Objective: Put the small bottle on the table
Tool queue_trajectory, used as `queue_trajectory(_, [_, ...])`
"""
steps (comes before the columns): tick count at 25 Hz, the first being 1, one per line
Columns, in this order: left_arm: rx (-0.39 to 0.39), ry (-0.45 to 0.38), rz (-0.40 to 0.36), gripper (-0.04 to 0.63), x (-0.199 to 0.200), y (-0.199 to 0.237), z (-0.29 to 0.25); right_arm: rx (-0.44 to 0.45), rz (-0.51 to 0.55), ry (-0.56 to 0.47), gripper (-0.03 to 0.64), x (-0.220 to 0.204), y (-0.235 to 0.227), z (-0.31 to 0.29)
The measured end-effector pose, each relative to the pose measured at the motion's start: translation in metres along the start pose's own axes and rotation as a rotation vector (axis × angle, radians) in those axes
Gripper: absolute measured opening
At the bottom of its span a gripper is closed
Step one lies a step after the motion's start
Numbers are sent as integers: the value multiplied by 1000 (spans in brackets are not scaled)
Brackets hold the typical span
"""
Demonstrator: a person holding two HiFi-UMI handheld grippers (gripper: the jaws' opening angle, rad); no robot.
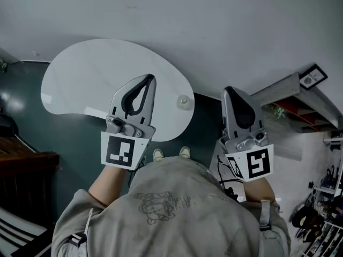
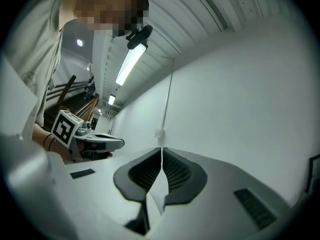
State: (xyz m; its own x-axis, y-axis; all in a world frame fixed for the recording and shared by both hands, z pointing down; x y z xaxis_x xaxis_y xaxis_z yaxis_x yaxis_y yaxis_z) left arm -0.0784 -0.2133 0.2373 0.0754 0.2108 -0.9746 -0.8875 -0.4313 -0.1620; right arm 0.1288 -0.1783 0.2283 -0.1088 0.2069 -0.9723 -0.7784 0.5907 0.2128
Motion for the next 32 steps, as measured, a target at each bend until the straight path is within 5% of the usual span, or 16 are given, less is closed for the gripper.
queue_trajectory(3, [8, 19, -27, 20, -6, -1, 8, 2, -32, 18, 32, -4, 5, 9])
queue_trajectory(8, [25, 90, 85, 20, -24, 4, 24, 25, -103, 28, 29, -11, 20, 10])
queue_trajectory(16, [-11, 109, 117, 20, -38, -4, 34, 79, -122, 92, 28, -26, 44, 9])
queue_trajectory(32, [-27, 146, 81, 20, -45, -13, 39, 112, -65, 94, 28, -22, 62, 5])
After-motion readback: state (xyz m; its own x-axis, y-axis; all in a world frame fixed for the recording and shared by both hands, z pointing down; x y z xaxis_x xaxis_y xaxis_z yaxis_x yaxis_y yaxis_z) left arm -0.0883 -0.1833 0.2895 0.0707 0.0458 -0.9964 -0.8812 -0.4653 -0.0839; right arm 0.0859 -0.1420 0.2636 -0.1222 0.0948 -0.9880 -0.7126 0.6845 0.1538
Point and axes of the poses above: the fingertips, and each gripper's own axes: z backward along the fingers, y to its left, x out of its top, the point moved 5 cm from there along z, backward along the fingers, and after that the axes turned 7 degrees about x, right-handed, at the moved point
